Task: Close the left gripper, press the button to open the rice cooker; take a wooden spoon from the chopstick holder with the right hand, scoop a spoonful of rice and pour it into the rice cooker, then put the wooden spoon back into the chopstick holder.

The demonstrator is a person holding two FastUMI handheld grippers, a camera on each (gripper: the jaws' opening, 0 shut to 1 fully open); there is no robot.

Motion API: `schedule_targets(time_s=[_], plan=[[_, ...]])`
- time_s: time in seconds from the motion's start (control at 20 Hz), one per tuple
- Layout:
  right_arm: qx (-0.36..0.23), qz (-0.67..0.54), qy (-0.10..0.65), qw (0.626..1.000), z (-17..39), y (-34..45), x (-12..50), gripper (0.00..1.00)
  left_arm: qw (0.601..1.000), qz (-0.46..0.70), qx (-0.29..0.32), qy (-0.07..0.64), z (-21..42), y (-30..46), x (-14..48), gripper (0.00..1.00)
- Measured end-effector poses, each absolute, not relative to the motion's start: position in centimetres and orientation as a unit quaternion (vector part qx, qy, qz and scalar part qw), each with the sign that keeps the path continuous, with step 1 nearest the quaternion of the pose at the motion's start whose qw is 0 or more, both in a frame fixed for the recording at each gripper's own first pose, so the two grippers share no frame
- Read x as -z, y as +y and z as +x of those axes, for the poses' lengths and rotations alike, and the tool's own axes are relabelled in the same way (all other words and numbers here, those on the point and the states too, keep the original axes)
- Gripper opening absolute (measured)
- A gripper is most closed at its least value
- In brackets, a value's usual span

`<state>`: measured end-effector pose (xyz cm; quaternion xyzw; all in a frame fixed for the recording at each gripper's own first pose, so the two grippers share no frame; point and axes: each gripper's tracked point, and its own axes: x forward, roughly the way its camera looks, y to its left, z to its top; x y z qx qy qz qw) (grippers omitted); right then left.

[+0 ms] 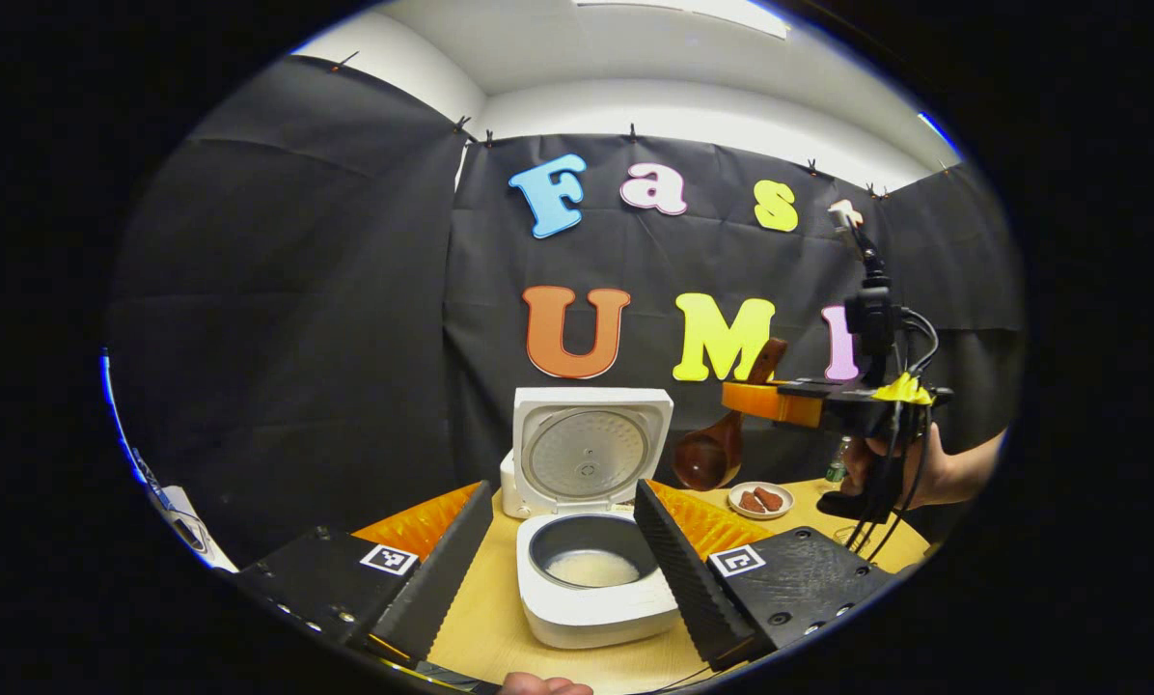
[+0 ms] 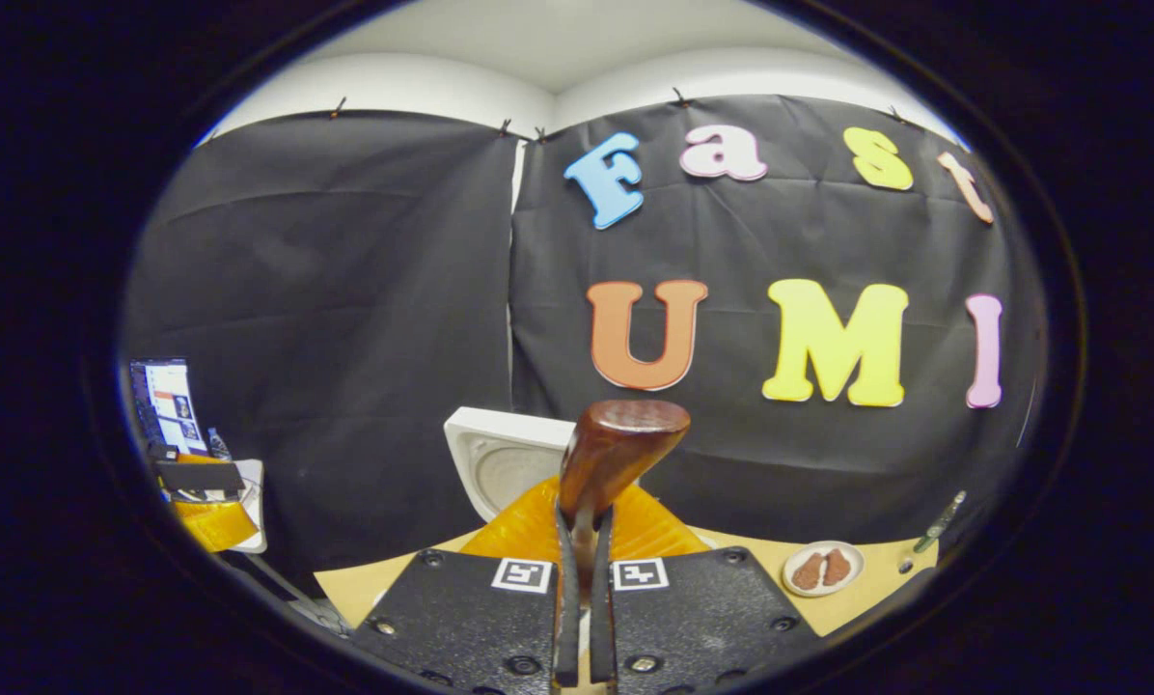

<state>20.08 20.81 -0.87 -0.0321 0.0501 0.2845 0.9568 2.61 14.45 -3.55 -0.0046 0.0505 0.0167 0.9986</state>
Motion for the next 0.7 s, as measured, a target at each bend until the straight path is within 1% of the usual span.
schedule_targets(time_s=[0.15,0.3,0.4,0.45,0.5,0.7], plan=[[-0.252,-0.006,0.046,0.967,19.5,15.6,-0.2,0.1,0.998,-0.013,-0.007,0.053,3.2,13.0,3.3,0.95],[-0.2,0.004,0.044,0.979,19.2,8.9,-0.3,0.1,0.998,-0.015,0.006,0.058,4.0,11.1,3.5,0.95],[-0.161,0.006,0.049,0.986,19.1,4.1,0.4,0.1,0.998,-0.011,0.016,0.059,4.4,10.0,3.5,0.95],[-0.141,0.01,0.054,0.988,18.9,1.8,0.8,0.12,0.998,-0.01,0.02,0.06,4.7,9.5,3.5,0.95],[-0.121,0.017,0.06,0.991,18.7,-0.5,1.3,0.1,0.998,-0.01,0.023,0.058,5.0,9.1,3.5,0.95],[-0.048,0.048,0.089,0.994,17.7,-8.6,3.7,0.1,0.998,-0.01,0.027,0.062,6.1,8.0,3.6,0.95]])
